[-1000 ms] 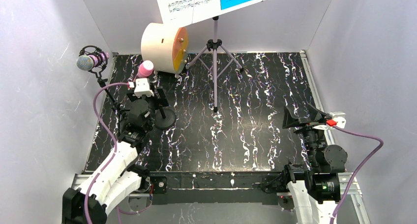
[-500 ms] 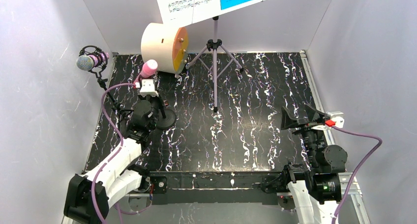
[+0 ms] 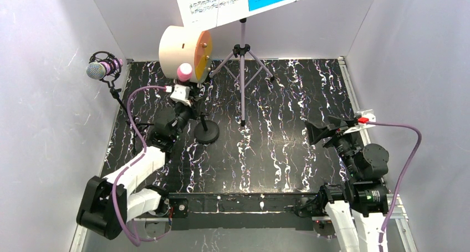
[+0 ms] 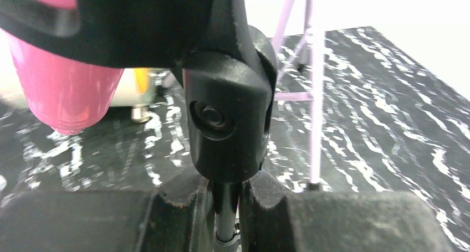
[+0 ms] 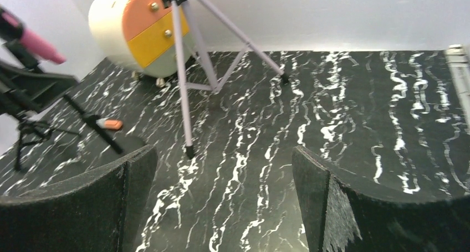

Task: Pack up the instrument practice props
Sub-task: Move the microphone stand with the microphone to the center of the board.

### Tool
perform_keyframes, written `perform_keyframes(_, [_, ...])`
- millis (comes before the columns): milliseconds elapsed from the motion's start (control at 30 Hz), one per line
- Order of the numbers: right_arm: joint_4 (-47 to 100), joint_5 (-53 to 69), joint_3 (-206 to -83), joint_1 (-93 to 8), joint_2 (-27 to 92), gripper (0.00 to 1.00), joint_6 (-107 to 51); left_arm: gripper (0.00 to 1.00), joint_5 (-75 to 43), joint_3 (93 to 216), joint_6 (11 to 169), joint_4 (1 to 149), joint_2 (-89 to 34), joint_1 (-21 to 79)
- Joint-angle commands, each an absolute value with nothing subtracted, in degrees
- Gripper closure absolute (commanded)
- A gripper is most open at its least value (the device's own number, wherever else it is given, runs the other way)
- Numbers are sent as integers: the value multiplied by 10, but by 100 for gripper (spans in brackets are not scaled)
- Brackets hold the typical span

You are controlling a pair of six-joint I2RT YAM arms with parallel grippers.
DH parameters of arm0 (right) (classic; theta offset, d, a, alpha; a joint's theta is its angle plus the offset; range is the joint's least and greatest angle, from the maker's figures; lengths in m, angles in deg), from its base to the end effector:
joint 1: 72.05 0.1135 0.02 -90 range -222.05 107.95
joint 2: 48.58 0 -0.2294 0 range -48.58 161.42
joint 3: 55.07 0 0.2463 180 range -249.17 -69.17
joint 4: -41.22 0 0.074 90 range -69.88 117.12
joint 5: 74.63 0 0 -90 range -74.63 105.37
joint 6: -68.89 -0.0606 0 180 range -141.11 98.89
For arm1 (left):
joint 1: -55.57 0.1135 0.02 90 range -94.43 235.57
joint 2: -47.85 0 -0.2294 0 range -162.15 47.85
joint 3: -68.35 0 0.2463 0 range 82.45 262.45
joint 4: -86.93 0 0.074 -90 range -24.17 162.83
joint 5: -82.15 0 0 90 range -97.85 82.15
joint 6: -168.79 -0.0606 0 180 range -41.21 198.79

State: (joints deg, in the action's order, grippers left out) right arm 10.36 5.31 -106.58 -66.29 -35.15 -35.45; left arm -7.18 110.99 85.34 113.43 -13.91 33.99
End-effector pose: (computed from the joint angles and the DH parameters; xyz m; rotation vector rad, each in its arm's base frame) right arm 0.1217 0.0229 0.3355 -0.0360 1.4594 0.4135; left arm 0.2584 -0.1015 0.2522 0.1806 1.4426 -0.3938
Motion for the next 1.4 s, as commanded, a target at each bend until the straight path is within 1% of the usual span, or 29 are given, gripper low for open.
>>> perform_keyframes(0, [105, -38, -1093, -660, -323, 1, -387, 100, -206, 1148, 906, 1213, -173, 306])
perform_keyframes(133, [162, -116, -1050, -660, -316, 1, -416, 100, -283, 1171, 897, 1230, -202, 275])
perform_keyframes(267, [240, -176, -989, -660, -308, 1, -462, 100, -335, 1186, 893, 1245, -226, 244])
perform_keyframes(433, [319, -244, -950, -660, -244, 1, -528, 100, -340, 1200, 867, 1247, -243, 201])
perform_keyframes(533, [373, -269, -925, -659, -202, 2, -580, 100, -298, 1196, 852, 1246, -241, 179])
perform_keyframes(600, [427, -275, -901, -653, -184, 3, -619, 100, -236, 1193, 847, 1232, -236, 169])
perform_keyframes(700, [472, -247, -884, -620, -150, 4, -642, 100, -176, 1183, 831, 1217, -224, 151])
perform_keyframes(800, [496, -191, -889, -553, -97, 5, -653, 100, -108, 1176, 813, 1196, -209, 127])
perform_keyframes(933, [542, -102, -912, -430, -2, 5, -684, 100, -4, 1168, 791, 1180, -196, 91])
perform_keyframes(1033, [553, -54, -949, -373, 71, 5, -699, 100, 64, 1165, 790, 1180, -189, 68])
perform_keyframes(1233, [632, -38, -962, -346, 158, 10, -768, 100, 176, 1159, 770, 1180, -184, 30])
perform_keyframes(1367, [675, -46, -968, -345, 203, 14, -806, 100, 193, 1151, 777, 1181, -182, 30])
